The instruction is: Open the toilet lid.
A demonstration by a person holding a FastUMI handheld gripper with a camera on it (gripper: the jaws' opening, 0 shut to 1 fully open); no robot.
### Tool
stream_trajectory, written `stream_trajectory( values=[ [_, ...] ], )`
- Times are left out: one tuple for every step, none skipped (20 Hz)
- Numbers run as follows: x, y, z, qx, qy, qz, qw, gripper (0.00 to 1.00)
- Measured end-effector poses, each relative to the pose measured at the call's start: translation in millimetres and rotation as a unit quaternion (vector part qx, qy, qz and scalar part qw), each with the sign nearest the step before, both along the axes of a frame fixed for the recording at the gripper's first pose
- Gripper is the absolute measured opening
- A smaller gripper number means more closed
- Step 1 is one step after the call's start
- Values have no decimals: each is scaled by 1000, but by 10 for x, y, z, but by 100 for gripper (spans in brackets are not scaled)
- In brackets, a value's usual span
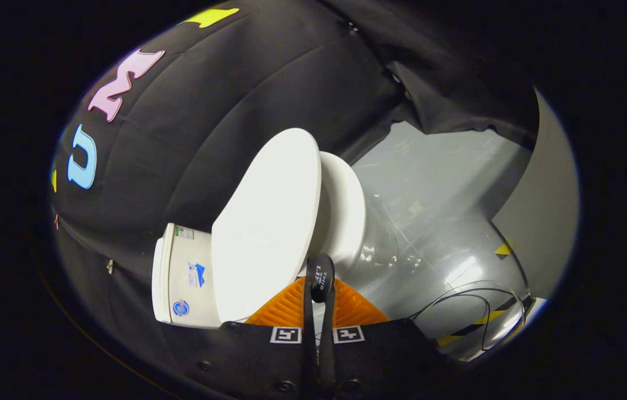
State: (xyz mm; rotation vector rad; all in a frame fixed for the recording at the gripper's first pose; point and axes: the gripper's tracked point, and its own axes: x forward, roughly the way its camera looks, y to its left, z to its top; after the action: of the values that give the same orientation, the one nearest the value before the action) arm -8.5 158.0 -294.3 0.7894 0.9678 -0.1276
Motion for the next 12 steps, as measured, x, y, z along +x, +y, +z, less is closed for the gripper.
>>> stream_trajectory(
  values=[
    [22,17,128,-18,-14,12,1000,6],
    [34,49,294,-35,-29,23,999,6],
    [74,127,460,-47,-41,30,998,6],
    [85,231,641,-56,-56,39,996,6],
    [123,336,812,-62,-73,49,994,6],
    [189,499,999,-65,-91,59,992,6],
    [238,656,1204,-66,-111,70,989,6],
    [272,824,1419,-63,-126,81,987,6],
    [310,957,1589,-66,-137,88,984,6],
    [319,1075,1678,-75,-145,101,981,6],
    [330,1183,1790,-89,-157,113,977,6],
    [340,1285,1856,-102,-165,127,973,6]
  ],
)
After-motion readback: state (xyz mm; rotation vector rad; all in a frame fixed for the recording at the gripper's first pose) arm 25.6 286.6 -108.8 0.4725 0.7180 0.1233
